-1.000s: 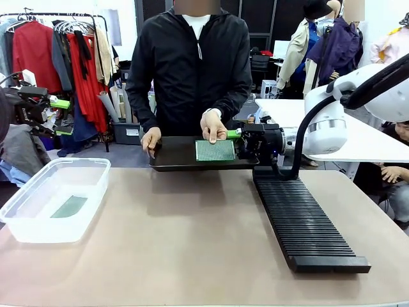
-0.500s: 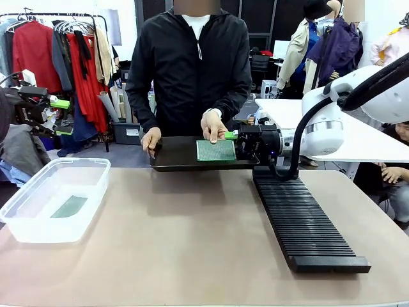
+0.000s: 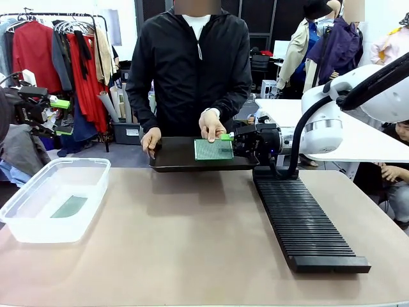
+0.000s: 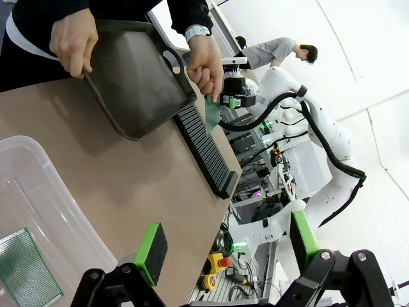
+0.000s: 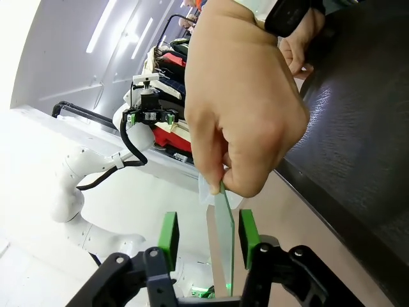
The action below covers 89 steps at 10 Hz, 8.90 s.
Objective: Sort PCBs into racks and boxes based on the side picked up.
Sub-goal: Pick up the Blank PCB handed by the Human, then if the short side of the Blank PCB is picked up, insert it into the PCB Rack ; if the long side is picked up, place it in the Organizing box.
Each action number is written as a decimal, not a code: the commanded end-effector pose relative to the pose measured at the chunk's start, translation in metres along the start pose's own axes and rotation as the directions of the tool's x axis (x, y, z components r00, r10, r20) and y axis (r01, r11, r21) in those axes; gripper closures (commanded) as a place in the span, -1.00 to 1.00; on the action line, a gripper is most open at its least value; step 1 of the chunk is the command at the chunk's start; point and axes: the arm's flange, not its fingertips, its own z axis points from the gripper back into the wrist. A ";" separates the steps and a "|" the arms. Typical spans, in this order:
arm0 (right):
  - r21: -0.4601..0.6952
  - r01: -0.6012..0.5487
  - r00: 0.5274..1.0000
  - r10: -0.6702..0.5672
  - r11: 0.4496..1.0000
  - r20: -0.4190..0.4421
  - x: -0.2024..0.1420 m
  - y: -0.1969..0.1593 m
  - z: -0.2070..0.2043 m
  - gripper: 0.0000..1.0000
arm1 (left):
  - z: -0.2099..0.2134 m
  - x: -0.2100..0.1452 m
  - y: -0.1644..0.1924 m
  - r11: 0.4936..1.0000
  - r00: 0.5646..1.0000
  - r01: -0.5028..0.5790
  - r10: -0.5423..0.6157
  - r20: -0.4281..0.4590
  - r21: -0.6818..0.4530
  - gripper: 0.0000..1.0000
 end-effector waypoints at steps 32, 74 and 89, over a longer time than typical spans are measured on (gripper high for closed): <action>-0.036 0.036 0.999 -0.036 0.999 0.015 0.003 -0.008 -0.001 1.00 | 0.001 0.000 -0.002 1.000 1.000 0.011 -0.011 0.008 -0.005 -1.00; 0.028 -0.658 0.752 0.659 0.752 -0.018 -0.053 -0.101 0.223 1.00 | 0.001 0.000 -0.002 1.000 1.000 0.011 -0.011 0.008 -0.005 -1.00; -0.194 -0.641 0.744 0.664 0.742 0.080 -0.089 -0.117 0.237 1.00 | 0.001 0.000 -0.002 1.000 1.000 0.011 -0.011 0.008 -0.005 -1.00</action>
